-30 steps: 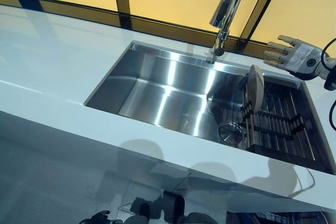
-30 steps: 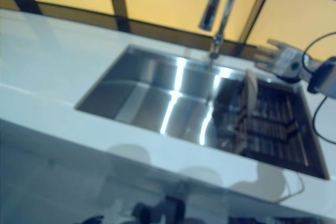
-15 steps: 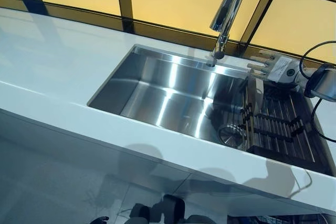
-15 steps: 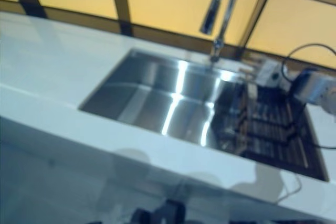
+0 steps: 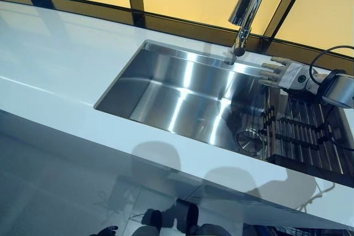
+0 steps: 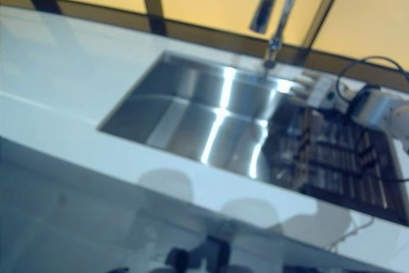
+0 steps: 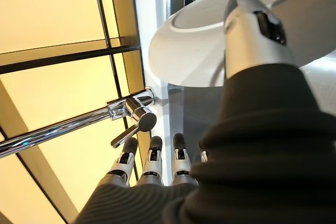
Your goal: Take plates into dishwasher
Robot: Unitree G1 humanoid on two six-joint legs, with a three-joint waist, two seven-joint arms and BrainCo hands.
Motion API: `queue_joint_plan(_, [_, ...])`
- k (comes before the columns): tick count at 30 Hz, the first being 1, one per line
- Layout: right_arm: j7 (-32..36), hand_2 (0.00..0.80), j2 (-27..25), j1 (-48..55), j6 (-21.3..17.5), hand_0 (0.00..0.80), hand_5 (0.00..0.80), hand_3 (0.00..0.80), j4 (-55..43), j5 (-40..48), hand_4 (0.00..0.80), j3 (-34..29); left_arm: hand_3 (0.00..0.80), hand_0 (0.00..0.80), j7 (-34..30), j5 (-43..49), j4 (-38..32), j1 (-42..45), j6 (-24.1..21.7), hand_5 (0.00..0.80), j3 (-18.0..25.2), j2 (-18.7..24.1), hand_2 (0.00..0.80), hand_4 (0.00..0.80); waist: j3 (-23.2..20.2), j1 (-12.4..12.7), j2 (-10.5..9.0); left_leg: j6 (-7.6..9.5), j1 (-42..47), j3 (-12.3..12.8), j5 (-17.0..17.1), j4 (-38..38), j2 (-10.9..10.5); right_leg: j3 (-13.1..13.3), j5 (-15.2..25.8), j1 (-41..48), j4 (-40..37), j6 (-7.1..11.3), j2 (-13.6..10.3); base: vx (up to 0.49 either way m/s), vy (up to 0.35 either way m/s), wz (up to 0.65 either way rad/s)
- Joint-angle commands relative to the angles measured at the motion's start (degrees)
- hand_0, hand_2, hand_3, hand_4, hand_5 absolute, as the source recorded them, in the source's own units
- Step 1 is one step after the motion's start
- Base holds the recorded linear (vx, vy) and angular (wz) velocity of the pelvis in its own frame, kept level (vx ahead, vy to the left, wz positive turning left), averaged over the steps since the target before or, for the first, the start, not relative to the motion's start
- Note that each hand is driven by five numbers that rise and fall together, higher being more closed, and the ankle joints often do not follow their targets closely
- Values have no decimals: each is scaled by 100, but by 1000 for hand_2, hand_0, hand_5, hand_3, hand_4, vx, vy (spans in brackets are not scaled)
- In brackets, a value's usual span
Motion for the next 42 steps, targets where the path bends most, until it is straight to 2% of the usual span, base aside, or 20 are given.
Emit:
queue_joint_plan(1, [45, 0, -176, -1191, 246, 0, 0, 0, 313, 166, 0, 487, 0, 0, 33, -61, -274, -210, -84, 0, -169, 167, 0, 0, 296, 327, -9, 205, 274, 211, -1036, 22, -26, 74, -793, -684, 712, 99, -36, 0, 0, 0])
queue_joint_plan(15, [283, 0, -220, -1354, -9, 0, 0, 0, 493, 134, 0, 746, 0, 0, 54, -189, -363, -247, -93, 0, -216, 183, 0, 0, 375, 322, 53, 168, 149, 167, -979, 22, -7, 30, -858, -811, 816, 47, -72, 0, 0, 0])
queue_joint_plan(28, [229, 0, -333, -1260, -54, 0, 0, 0, 609, -10, 0, 728, 0, 0, 56, -195, -397, -263, -65, 0, -180, 199, 0, 0, 360, 285, 43, 173, 144, 183, -977, 22, 0, 49, -880, -784, 832, 40, -85, 0, 0, 0])
queue_joint_plan(42, [222, 0, -335, -1270, -182, 0, 0, 0, 697, -592, 0, 708, 0, 0, 65, -222, -441, -247, -52, 0, -184, 197, 0, 0, 352, 286, 15, 172, 132, 231, -973, 22, 17, 86, -878, -684, 741, 28, -61, 0, 0, 0])
